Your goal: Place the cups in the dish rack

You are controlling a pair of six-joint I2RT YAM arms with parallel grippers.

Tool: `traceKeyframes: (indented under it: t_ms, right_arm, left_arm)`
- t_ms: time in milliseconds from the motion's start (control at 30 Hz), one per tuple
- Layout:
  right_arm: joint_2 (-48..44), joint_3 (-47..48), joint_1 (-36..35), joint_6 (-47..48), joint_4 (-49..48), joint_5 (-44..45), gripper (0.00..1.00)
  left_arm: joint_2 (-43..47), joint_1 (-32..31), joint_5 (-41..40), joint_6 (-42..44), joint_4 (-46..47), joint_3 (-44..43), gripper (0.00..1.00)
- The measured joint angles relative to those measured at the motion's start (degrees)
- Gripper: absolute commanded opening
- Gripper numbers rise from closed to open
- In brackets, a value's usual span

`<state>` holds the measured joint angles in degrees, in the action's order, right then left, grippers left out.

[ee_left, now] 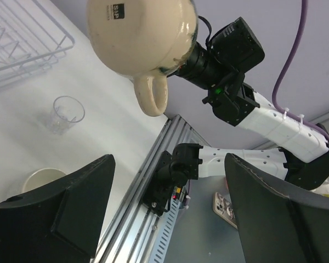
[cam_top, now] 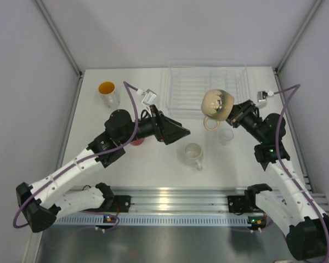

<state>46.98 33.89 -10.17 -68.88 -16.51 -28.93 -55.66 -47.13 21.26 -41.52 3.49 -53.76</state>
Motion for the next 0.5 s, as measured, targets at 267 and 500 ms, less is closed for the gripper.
traceKeyframes:
  t_ms: [267,500]
  right_arm:
    - [-1.90,-0.85,-2.12,-4.83,-6.34,0.26,0.00]
    - [-1.99,-3.80,-3.58,-5.35,-8.79,0.48,0.00]
  left_arm:
    - [-11.10,-0.61,3.56,-1.70,6.60,-0.52,0.82]
    - [-16.74,-2.51,3.87,-1.70,9.07,-4.33,0.76]
